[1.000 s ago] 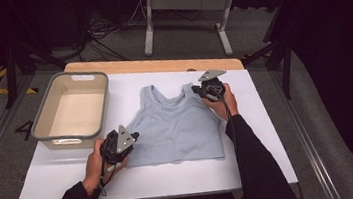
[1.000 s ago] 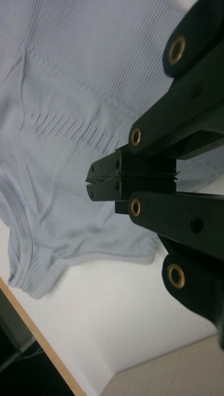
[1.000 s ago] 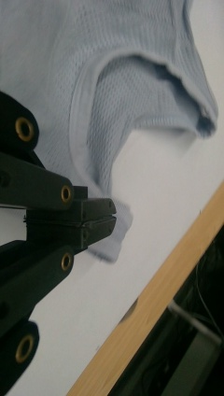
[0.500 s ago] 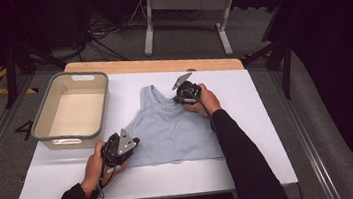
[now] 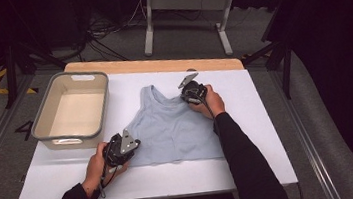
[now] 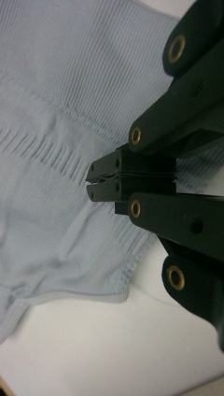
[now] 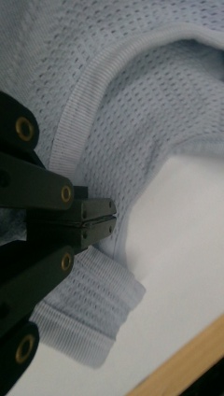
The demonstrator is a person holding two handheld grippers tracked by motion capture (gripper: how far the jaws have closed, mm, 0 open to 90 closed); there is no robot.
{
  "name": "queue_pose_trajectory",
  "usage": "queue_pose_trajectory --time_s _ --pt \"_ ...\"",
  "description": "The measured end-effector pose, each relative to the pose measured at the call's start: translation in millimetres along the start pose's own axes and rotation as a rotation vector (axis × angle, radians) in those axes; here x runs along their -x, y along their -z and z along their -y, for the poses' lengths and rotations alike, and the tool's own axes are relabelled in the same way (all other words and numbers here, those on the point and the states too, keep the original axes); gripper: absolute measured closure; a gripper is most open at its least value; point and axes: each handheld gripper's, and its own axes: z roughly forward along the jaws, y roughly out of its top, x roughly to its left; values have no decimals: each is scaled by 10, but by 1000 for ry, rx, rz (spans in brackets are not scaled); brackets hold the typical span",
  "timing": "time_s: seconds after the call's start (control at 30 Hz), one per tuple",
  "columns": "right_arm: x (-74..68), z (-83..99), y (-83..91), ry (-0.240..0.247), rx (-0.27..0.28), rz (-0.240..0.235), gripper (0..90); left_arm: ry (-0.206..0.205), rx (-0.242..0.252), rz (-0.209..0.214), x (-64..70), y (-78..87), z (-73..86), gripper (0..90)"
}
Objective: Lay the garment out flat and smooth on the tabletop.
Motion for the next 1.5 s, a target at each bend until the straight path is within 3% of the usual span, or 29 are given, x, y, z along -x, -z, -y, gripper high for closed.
queue_pose_trajectory --time_s 0.03,0.1,0.17,0.3,0.37,0.4,0.57,0.77,1.03,1.23,1.43,1.5 --pt "0 0 0 0 0 0 900 0 0 0 0 0 0 889" --pt "-4 15 99 -27 66 57 900 13 26 -13 -21 41 -7 889" --pt "-3 19 131 -35 89 75 900 17 37 -17 -41 68 -13 889" --pt "-13 43 331 -96 212 145 900 26 75 -37 -89 140 -24 883" --pt "-21 43 354 -97 223 164 900 30 90 -41 -102 161 -24 878" --pt "-51 42 429 -105 254 199 900 31 94 -43 -108 172 -25 874" --pt "-138 58 602 -127 330 250 873 29 117 -47 -109 222 -18 849" --pt "-238 122 745 -171 383 235 825 26 158 -56 -111 295 -37 824" --pt "-423 307 976 -204 457 255 713 17 190 -64 -101 346 -19 758" --pt "-520 445 1063 -218 472 300 658 25 203 -76 -104 350 -11 716" --pt "-629 601 1221 -219 509 358 496 -5 222 -94 -38 354 -23 651" --pt "-657 670 1281 -240 522 377 437 -2 230 -94 -29 356 -19 619"
